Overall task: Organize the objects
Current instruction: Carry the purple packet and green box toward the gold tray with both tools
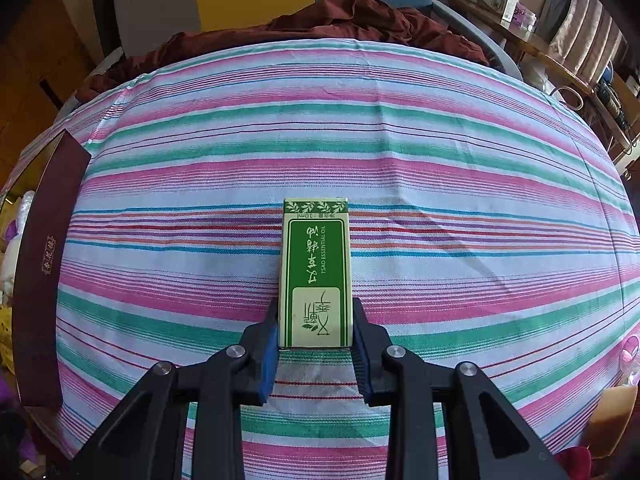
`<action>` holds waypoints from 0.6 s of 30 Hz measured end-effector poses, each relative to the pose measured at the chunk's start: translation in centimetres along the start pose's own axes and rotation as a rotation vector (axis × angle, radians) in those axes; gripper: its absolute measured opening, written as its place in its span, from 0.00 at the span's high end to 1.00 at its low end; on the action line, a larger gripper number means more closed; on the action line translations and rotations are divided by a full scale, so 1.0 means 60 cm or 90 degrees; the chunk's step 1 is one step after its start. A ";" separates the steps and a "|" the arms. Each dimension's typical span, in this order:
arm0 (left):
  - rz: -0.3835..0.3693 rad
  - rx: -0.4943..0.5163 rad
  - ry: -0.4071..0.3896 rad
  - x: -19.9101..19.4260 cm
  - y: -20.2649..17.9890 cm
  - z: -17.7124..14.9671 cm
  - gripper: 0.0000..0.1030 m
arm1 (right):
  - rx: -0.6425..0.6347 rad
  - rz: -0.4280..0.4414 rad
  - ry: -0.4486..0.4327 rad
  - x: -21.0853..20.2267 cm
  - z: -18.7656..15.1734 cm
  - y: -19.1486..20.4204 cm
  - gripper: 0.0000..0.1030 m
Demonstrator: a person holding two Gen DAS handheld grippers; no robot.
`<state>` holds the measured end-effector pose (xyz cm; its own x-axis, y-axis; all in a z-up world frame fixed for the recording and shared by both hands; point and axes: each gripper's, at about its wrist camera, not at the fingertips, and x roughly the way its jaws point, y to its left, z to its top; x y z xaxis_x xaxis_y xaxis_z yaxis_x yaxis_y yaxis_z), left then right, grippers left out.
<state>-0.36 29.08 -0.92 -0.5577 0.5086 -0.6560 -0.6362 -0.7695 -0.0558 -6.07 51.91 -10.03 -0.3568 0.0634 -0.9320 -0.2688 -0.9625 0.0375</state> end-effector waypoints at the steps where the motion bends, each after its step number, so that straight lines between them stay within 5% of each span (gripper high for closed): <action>1: 0.002 -0.005 -0.004 -0.007 0.007 -0.001 0.62 | -0.002 -0.002 -0.001 0.000 0.000 0.001 0.71; 10: 0.042 -0.088 -0.024 -0.071 0.128 -0.020 0.62 | -0.012 -0.021 -0.007 0.006 0.000 0.022 0.71; 18: 0.137 -0.298 -0.032 -0.163 0.369 -0.093 0.62 | -0.027 -0.043 -0.010 0.005 -0.003 0.039 0.71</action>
<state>-6.02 4.92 0.04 -0.6815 0.3290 -0.6537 -0.2043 -0.9433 -0.2616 -6.62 49.64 -10.28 -0.3529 0.1316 -0.9264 -0.2546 -0.9662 -0.0403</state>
